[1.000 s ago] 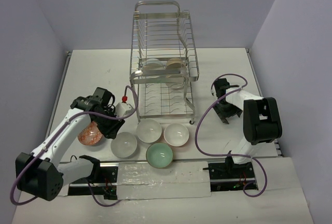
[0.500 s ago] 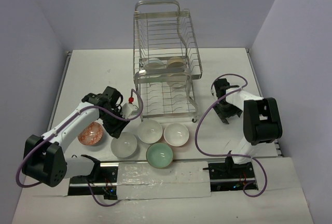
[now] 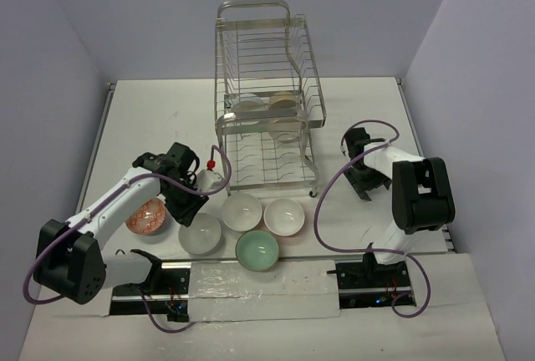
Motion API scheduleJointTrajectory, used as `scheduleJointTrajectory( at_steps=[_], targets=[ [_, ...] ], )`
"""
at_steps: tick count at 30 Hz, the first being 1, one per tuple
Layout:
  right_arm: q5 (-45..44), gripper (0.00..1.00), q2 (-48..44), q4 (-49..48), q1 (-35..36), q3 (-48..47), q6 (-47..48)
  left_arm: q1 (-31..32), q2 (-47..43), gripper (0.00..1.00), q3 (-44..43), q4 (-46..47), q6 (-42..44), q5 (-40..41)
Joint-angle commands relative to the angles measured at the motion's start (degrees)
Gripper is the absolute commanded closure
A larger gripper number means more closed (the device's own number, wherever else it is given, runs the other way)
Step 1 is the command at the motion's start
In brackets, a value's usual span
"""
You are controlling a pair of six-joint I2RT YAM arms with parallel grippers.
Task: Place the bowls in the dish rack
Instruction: Pick up the bowl from the center of the board.
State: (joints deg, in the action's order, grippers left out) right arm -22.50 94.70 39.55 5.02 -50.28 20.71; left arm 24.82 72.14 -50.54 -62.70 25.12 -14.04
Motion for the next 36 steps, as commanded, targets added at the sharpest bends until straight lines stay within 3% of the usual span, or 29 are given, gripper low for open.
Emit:
scheduleJointTrajectory(
  at_steps=[1, 27, 36],
  targets=[
    [5.45, 0.28, 3.74, -3.78, -0.27, 4.40, -1.81, 0.67, -0.42, 0.65, 0.97, -0.93, -1.05, 1.74],
    [4.92, 0.28, 3.57, -3.78, -0.18, 4.67, -1.81, 1.11, 4.41, 0.68, 2.29, -2.17, -3.41, 5.95],
    [4.92, 0.28, 3.57, -3.87, -0.27, 4.84, -1.64, 1.02, 6.52, 0.69, -0.08, -4.80, -4.03, 3.59]
  ],
)
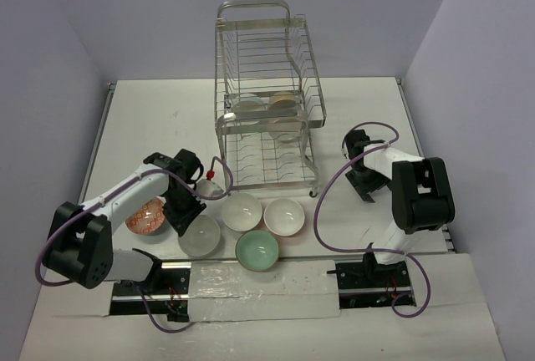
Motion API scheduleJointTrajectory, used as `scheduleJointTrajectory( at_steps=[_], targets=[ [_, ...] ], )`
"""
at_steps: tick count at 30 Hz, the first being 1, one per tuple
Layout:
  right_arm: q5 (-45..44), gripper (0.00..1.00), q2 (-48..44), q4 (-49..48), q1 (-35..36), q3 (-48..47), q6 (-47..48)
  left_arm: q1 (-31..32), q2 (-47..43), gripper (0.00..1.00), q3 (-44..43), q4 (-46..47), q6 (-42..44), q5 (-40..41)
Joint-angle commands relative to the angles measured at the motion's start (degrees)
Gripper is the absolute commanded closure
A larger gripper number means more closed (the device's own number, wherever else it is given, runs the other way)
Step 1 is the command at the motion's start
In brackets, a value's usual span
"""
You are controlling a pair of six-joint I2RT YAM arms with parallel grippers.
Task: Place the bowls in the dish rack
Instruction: Pick up the bowl from the center of the board.
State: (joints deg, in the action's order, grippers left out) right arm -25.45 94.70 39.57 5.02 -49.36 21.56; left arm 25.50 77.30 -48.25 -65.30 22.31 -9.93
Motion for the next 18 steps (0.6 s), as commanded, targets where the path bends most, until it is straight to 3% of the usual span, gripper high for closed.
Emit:
scheduleJointTrajectory(
  at_steps=[1, 7, 10, 13, 18],
  targets=[
    [7.87, 0.28, 3.57, -3.89, -0.27, 3.84, -2.49, 0.43, 1.71, 0.70, -2.55, -2.38, -1.21, -0.70],
    [7.87, 0.28, 3.57, -3.80, -0.27, 3.84, -2.49, 0.34, 2.33, 0.83, -3.87, -2.82, -1.04, 0.00],
    [7.87, 0.28, 3.48, -3.89, -0.18, 3.84, -2.49, 0.34, 2.77, 0.94, -3.69, -2.82, -1.47, 0.70],
    [7.96, 0.28, 3.48, -3.89, -0.27, 3.92, -2.49, 0.34, 2.77, 0.99, -3.87, -3.08, -1.91, 1.67],
    [7.87, 0.28, 3.48, -3.80, -0.18, 3.92, -2.40, 0.43, 2.86, 1.00, -5.71, -4.05, -2.18, 3.25]
  ],
)
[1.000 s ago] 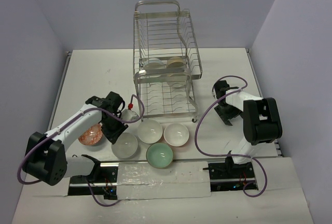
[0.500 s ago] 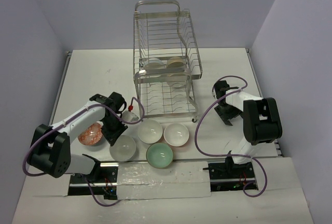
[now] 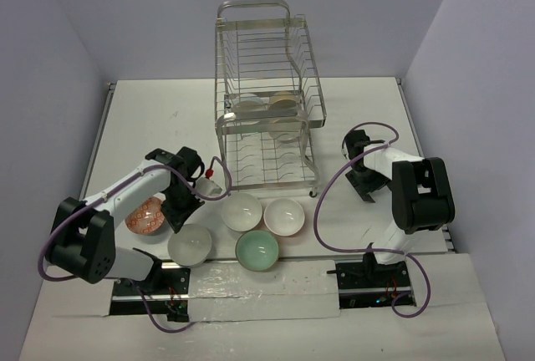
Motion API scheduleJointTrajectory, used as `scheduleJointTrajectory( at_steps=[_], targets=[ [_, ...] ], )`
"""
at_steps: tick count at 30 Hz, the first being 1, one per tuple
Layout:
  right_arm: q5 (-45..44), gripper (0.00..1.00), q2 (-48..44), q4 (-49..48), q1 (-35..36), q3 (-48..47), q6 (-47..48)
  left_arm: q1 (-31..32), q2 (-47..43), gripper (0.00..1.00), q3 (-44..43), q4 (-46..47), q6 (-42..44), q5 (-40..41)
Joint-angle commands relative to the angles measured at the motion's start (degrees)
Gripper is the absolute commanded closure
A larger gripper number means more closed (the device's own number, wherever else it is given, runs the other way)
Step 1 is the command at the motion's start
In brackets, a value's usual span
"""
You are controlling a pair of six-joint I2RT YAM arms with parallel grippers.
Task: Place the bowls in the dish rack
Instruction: Pick up the bowl from the center of the board.
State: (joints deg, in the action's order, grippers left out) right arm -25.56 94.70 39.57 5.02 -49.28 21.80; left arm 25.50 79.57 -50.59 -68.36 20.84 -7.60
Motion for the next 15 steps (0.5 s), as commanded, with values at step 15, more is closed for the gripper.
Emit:
scheduleJointTrajectory(
  at_steps=[15],
  targets=[
    [7.81, 0.28, 3.48, -3.80, -0.09, 4.01, -2.47, -0.45, -0.82, 1.00, -5.66, -0.02, -3.70, 5.66]
  ],
)
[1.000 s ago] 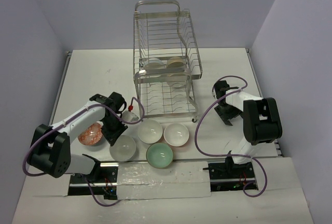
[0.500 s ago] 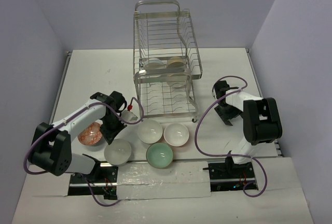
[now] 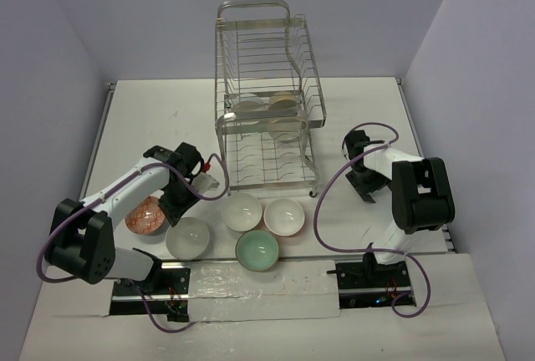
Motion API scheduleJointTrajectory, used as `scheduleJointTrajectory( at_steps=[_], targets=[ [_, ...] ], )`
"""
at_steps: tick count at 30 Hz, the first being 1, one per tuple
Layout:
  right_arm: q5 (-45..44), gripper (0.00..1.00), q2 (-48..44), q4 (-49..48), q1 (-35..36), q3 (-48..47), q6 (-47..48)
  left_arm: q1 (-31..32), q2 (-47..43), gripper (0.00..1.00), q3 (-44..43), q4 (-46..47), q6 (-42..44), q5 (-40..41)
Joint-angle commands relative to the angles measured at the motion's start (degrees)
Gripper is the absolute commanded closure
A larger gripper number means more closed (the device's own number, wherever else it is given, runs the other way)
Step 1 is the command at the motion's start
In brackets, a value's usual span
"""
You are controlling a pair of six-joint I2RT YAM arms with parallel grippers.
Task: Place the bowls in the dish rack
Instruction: Pick up the bowl from the center of the board.
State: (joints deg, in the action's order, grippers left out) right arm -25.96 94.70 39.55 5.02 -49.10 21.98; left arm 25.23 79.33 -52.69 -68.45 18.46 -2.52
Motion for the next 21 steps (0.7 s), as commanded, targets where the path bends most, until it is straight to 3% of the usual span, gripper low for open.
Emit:
scheduleJointTrajectory(
  at_steps=[1, 13, 21],
  targets=[
    [8.20, 0.28, 3.48, -3.78, -0.09, 3.84, -2.55, -0.53, -0.32, 1.00, -3.82, 0.24, -1.93, 0.94],
    [8.11, 0.28, 3.48, -3.69, 0.17, 4.01, -2.47, -6.07, 3.55, 1.00, -10.76, 1.47, -2.99, 0.77],
    [8.11, 0.28, 3.57, -3.69, 0.43, 4.10, -2.38, -10.11, 11.72, 1.00, -17.27, 7.53, -5.80, 1.12]
  ],
)
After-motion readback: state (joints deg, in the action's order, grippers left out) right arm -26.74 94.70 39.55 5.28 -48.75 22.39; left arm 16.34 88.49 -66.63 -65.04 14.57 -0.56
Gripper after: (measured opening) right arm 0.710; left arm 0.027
